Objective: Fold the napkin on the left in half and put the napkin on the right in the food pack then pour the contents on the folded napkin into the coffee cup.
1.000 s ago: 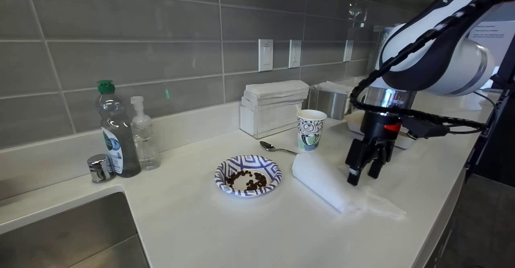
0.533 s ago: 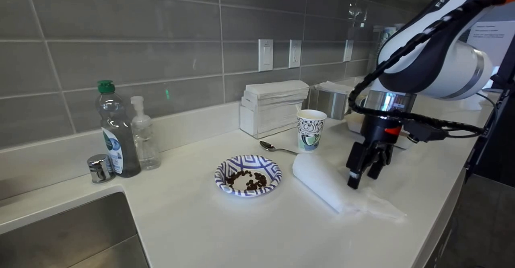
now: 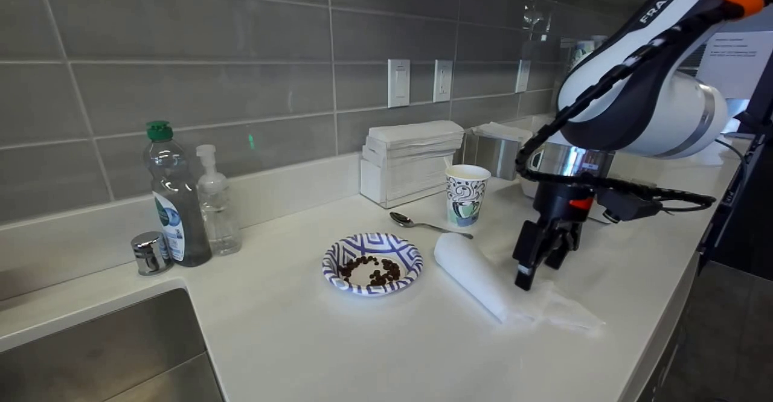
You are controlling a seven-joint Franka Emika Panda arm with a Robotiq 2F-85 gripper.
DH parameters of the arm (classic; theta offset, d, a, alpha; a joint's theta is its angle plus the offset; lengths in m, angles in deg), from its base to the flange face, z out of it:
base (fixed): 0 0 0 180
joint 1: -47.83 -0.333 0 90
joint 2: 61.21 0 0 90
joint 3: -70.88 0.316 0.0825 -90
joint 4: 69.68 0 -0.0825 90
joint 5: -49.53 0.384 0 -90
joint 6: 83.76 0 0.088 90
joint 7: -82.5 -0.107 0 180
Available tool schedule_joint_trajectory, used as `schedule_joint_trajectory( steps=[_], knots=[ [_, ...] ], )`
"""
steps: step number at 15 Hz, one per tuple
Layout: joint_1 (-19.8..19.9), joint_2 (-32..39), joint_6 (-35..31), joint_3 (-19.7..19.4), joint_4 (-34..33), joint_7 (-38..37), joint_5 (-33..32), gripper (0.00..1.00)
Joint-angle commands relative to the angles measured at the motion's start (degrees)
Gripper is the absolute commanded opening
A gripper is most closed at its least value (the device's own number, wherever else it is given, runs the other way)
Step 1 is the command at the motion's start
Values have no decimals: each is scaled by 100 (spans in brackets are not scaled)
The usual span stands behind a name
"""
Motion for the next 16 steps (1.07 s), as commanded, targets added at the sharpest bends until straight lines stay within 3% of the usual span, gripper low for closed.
schedule_joint_trajectory(
  steps=[1,3,7,9,10,13,16],
  knots=[
    [-69,328,-190,161,-171,-44,26,100],
    [-78,368,-187,234,-231,-55,-15,100],
    [-78,417,-185,358,-336,-65,-85,69],
    [-81,431,-185,399,-374,-62,-103,61],
    [-78,438,-183,413,-384,-59,-112,66],
    [-70,447,-164,435,-409,-56,-127,62],
    [-78,409,-151,467,-436,-48,-130,47]
  ],
)
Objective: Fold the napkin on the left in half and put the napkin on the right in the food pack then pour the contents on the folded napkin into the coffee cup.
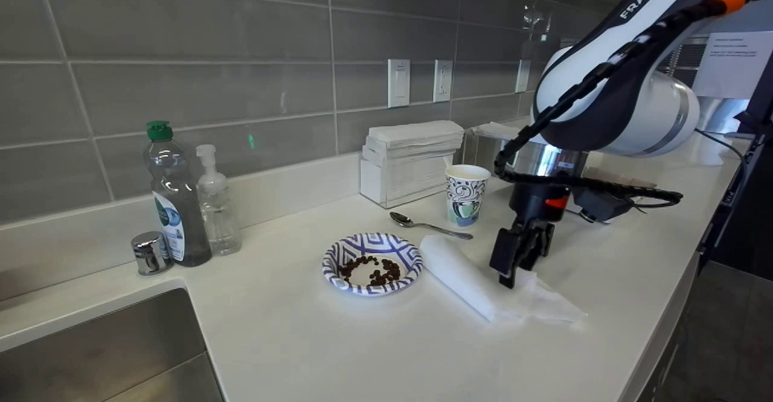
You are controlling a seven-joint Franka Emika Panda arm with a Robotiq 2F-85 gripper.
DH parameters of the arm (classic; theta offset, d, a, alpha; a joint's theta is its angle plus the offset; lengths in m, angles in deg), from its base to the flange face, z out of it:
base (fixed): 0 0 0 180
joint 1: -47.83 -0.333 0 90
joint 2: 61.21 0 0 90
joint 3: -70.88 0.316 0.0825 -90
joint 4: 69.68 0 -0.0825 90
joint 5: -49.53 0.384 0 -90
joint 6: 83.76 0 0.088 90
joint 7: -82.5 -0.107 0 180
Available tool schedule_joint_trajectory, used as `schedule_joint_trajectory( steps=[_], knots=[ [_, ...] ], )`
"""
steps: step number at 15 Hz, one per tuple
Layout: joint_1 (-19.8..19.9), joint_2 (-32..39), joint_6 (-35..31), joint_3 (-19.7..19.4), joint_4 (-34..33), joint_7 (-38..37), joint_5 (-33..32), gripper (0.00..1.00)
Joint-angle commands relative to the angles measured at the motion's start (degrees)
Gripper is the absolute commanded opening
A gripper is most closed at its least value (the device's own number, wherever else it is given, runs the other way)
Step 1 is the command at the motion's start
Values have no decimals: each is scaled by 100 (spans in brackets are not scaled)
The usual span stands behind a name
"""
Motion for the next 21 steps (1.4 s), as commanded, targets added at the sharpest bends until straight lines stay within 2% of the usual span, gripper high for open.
schedule_joint_trajectory(
  steps=[1,3,4,5,6,8,10,11,12,15,18,20,21],
  knots=[
    [-51,150,-114,64,-83,-60,-108,39],
    [-56,122,-113,85,-98,-101,-163,39],
    [-56,107,-112,93,-105,-130,-206,32],
    [-54,90,-99,98,-106,-205,-299,34],
    [-49,61,-80,101,-103,-293,-416,29],
    [-42,-25,-53,104,-85,-652,-828,30],
    [-44,-143,9,123,-84,-1223,-1407,26],
    [-45,-187,37,136,-90,-1515,-1689,19],
    [-44,-224,99,154,-107,-1824,-1984,22],
    [-37,-260,216,220,-165,-2487,-2655,16],
    [-54,-277,313,268,-182,-2889,-3060,10],
    [-73,-345,397,300,-182,-3049,-3215,1],
    [-87,-427,468,317,-178,-3114,-3274,2]
  ],
)
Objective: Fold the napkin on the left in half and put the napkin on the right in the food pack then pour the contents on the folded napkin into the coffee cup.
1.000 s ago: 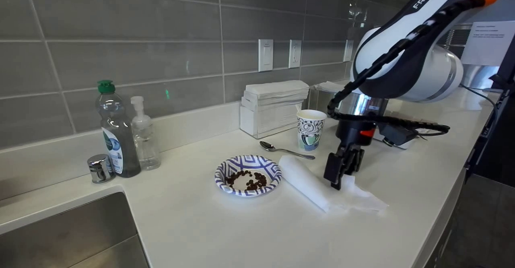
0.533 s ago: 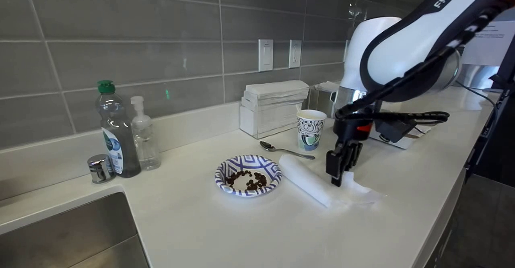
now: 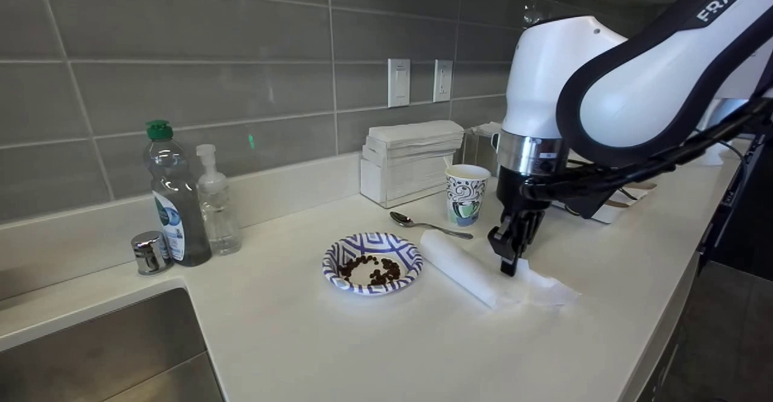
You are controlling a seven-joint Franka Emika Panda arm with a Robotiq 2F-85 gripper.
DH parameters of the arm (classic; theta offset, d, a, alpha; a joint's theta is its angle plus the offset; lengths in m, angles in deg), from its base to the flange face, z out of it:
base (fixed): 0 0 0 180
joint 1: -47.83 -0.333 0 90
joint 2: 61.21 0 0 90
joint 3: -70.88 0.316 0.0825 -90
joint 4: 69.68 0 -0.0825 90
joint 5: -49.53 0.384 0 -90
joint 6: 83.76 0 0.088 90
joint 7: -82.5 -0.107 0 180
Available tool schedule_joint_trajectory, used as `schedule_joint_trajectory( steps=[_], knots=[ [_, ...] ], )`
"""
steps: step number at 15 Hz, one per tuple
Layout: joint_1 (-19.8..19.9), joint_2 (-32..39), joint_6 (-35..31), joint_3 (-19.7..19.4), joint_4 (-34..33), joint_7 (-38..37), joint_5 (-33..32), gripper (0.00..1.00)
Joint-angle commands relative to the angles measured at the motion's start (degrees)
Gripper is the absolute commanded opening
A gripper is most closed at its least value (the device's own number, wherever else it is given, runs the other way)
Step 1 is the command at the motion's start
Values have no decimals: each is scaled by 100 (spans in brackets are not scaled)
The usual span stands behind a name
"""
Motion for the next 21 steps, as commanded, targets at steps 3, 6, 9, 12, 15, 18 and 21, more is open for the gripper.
schedule_joint_trajectory(
  steps=[3,6,9,12,15,18,21],
  knots=[
    [-42,-459,600,122,-36,-576,-498,0],
    [-28,-729,944,187,-72,-646,-528,0],
    [-33,-973,1249,239,-99,-602,-448,0],
    [-27,-1157,1521,268,-154,-557,-402,0],
    [-8,-1268,1736,297,-236,-585,-434,0],
    [-9,-1320,1928,321,-302,-598,-438,0],
    [-4,-1355,2084,348,-346,-627,-459,0]
  ],
)
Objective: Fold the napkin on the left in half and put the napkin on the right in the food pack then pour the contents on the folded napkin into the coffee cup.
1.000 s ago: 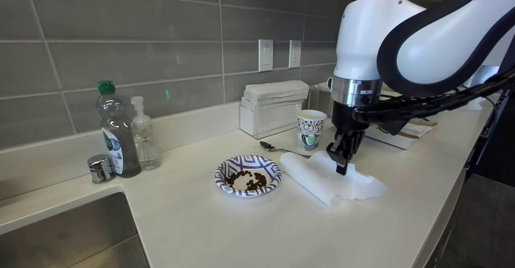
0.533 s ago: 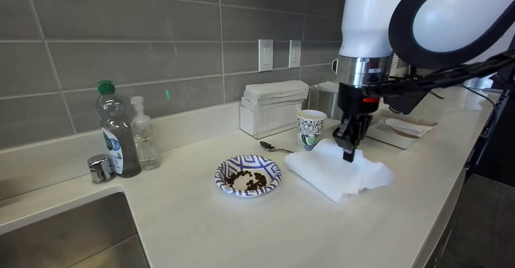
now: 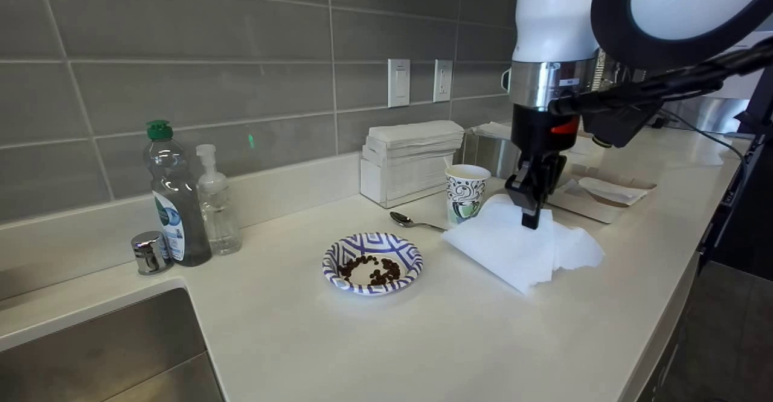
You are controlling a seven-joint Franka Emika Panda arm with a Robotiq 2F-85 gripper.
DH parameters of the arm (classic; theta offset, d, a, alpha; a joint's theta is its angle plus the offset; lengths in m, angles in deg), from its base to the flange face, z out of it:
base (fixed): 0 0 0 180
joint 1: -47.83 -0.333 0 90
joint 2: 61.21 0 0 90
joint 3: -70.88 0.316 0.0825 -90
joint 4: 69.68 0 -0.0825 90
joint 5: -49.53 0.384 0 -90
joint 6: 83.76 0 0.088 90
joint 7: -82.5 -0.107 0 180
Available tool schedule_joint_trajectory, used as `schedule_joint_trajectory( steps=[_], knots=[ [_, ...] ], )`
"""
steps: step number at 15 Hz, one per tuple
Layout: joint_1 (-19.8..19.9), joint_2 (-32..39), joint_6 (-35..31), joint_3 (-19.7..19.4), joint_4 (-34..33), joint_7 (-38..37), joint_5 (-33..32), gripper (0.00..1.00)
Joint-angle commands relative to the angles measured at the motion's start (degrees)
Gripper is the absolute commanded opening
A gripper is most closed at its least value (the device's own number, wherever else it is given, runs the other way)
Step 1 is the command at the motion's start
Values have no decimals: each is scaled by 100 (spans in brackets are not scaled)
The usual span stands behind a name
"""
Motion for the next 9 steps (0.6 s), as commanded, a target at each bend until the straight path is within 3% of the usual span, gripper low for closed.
schedule_joint_trajectory(
  steps=[1,9],
  knots=[
    [16,-85,308,73,-70,-160,-102,0],
    [42,-211,825,88,-364,-328,-142,0]
  ],
)
